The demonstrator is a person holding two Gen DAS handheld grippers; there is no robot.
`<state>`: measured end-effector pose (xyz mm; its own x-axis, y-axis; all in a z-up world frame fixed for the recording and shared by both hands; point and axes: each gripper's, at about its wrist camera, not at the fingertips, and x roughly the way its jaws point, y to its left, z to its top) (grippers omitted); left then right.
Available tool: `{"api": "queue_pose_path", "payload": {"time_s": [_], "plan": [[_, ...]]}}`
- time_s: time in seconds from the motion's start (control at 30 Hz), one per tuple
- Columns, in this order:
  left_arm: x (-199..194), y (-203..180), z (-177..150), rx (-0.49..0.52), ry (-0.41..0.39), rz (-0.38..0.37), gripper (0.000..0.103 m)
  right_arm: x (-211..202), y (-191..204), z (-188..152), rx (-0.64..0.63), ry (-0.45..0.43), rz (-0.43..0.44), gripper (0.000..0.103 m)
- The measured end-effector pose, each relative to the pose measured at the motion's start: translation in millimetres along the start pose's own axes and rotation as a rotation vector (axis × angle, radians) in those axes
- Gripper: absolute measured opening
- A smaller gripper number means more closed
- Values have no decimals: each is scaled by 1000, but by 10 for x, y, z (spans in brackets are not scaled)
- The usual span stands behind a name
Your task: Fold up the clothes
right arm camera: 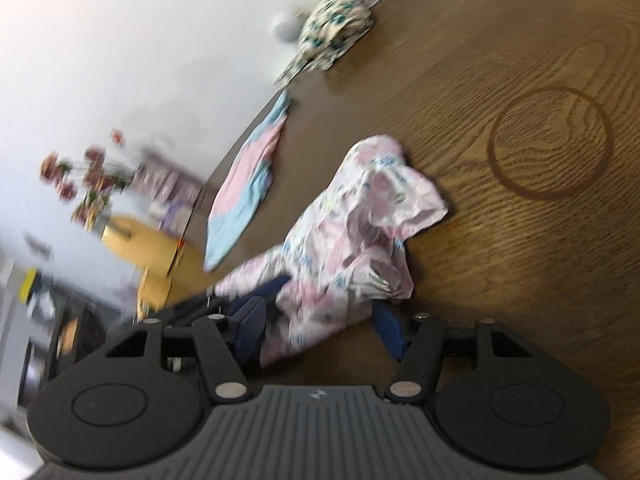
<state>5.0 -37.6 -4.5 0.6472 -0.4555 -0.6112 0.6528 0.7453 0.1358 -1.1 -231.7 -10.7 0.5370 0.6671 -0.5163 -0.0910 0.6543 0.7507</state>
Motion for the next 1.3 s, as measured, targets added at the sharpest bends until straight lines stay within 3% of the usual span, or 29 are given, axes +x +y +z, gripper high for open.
{"api": "queue_pose_path", "payload": {"time_s": [0.2,0.43,0.67,0.77,0.83,0.93,1.03,1.17,1.3], "plan": [[108,9,49,-23,9,21,11,199,35,96,74,-99,-55,56],[374,73,269,-83,21,64,10,384,-39,470,96,-165,-108,51],[531,169,381,-147,22,94,10,578,-132,712,120,-179,-118,30],[539,184,396,-161,22,99,10,601,-158,719,111,-184,-112,14],[516,205,402,-184,19,91,10,595,-149,703,85,-197,-97,11],[305,300,404,-255,-29,59,13,517,-54,687,-8,-237,-85,9],[-130,418,371,-287,-118,85,14,408,123,699,-151,-291,-116,8],[-745,622,134,-302,-168,186,19,240,388,757,-359,-365,-187,7],[-1199,769,-280,-326,-128,323,19,129,827,696,-602,-420,-201,7]]}}
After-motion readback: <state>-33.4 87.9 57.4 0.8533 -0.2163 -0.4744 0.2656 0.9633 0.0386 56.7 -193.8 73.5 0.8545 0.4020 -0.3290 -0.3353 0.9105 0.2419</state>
